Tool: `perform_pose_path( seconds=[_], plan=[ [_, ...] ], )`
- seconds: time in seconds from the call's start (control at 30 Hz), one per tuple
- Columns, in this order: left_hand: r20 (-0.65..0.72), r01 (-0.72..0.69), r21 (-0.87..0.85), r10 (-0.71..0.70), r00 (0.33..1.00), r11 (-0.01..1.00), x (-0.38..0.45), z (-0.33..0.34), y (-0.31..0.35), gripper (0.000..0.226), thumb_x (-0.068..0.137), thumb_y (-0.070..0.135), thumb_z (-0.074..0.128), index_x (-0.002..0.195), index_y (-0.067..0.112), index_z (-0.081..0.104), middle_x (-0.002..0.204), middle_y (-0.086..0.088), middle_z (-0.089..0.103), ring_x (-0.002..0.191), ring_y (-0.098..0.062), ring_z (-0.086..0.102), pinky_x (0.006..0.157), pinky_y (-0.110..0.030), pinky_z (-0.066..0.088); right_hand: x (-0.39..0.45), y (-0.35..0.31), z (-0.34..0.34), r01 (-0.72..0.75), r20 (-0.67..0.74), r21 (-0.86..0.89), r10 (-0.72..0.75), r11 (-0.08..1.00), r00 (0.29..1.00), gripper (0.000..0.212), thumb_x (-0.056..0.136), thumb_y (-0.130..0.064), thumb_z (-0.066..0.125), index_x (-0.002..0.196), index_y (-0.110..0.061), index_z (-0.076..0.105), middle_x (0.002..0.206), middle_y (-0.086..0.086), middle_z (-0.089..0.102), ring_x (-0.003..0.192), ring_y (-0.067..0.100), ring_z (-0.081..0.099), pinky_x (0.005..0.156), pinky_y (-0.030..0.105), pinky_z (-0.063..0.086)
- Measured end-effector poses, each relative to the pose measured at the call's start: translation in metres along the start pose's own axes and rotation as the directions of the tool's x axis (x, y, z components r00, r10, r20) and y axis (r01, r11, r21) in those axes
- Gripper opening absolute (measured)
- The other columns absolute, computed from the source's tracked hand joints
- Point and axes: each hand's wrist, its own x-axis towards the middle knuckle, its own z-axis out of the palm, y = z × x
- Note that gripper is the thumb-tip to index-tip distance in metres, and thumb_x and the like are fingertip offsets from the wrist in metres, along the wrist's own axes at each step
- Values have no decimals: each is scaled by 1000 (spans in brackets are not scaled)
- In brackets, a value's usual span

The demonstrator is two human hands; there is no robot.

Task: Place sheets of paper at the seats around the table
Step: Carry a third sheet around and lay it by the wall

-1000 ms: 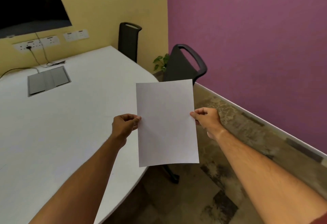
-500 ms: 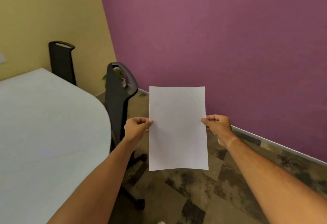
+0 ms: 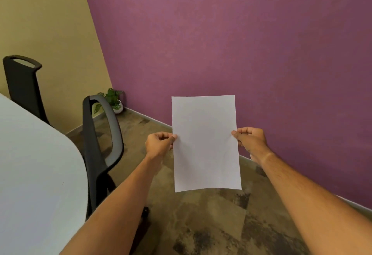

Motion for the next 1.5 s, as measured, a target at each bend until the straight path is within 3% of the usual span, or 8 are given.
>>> perform_pose_path(
  seconds=[0.17, 0.3, 0.47, 0.67, 1.07, 1.3, 1.4, 1.5],
  plan=[
    [-64, 8, -14, -9, 998, 1000, 60, 6, 8, 10, 84, 12, 75, 76, 7, 73, 79, -9, 75, 72, -18, 69, 58, -20, 53, 61, -16, 34, 30, 36, -19, -29, 999, 999, 8, 83, -10, 76, 80, -14, 70, 85, 8, 72, 73, 19, 66, 64, 26, 51],
    [-135, 37, -63, -45, 990, 997, 108, 17, 5, 10, 85, 12, 75, 77, 6, 73, 83, -11, 76, 76, -22, 71, 64, -26, 57, 124, -19, 65, 36, 78, -34, -33, 999, 996, 7, 83, -10, 76, 83, -12, 71, 84, 8, 72, 73, 19, 65, 65, 28, 51],
    [-228, 41, -83, -59, 972, 996, 180, 29, 4, 11, 84, 12, 75, 75, 7, 74, 80, -8, 76, 71, -16, 71, 56, -18, 54, 221, -21, 110, 56, 161, -55, -46, 997, 986, 8, 81, -11, 79, 82, -12, 71, 77, 5, 70, 66, 17, 62, 61, 25, 50],
    [-374, 70, -110, -106, 921, 991, 273, 29, 15, 10, 84, 12, 76, 74, 7, 75, 80, -6, 77, 76, -16, 73, 60, -20, 56, 345, -39, 189, 76, 333, -60, -52, 995, 942, 9, 79, -12, 80, 80, -15, 71, 82, 7, 73, 73, 20, 66, 66, 29, 52],
    [-673, 64, -135, -139, 726, 989, 392, -56, 20, 15, 83, 20, 77, 69, 16, 76, 80, 0, 76, 84, -20, 73, 75, -36, 62, 454, -88, 403, 151, 683, -13, -101, 989, 723, 7, 82, -11, 77, 85, -12, 71, 91, 14, 74, 80, 25, 70, 71, 33, 57],
    [-809, 19, -170, -151, 568, 985, 462, -141, 11, 10, 87, 16, 73, 79, 10, 75, 89, -4, 74, 89, -19, 71, 69, -28, 58, 474, -114, 568, 190, 809, 3, -114, 982, 577, 5, 84, -7, 75, 87, -8, 71, 96, 16, 73, 90, 31, 70, 86, 43, 58],
    [-849, 7, -196, -173, 499, 981, 482, -178, 10, 10, 87, 15, 73, 79, 9, 75, 91, -6, 74, 91, -22, 70, 82, -39, 60, 472, -128, 637, 217, 859, 8, -118, 976, 499, 7, 84, -9, 75, 90, -6, 72, 95, 13, 73, 89, 28, 70, 80, 38, 59],
    [-879, -8, -232, -206, 429, 973, 494, -217, 13, 9, 86, 12, 74, 79, 7, 75, 90, -9, 75, 91, -25, 72, 84, -42, 60, 463, -142, 698, 223, 894, 19, -116, 975, 433, 5, 83, -7, 75, 84, -10, 71, 89, 9, 73, 84, 23, 70, 66, 26, 55]
  ],
)
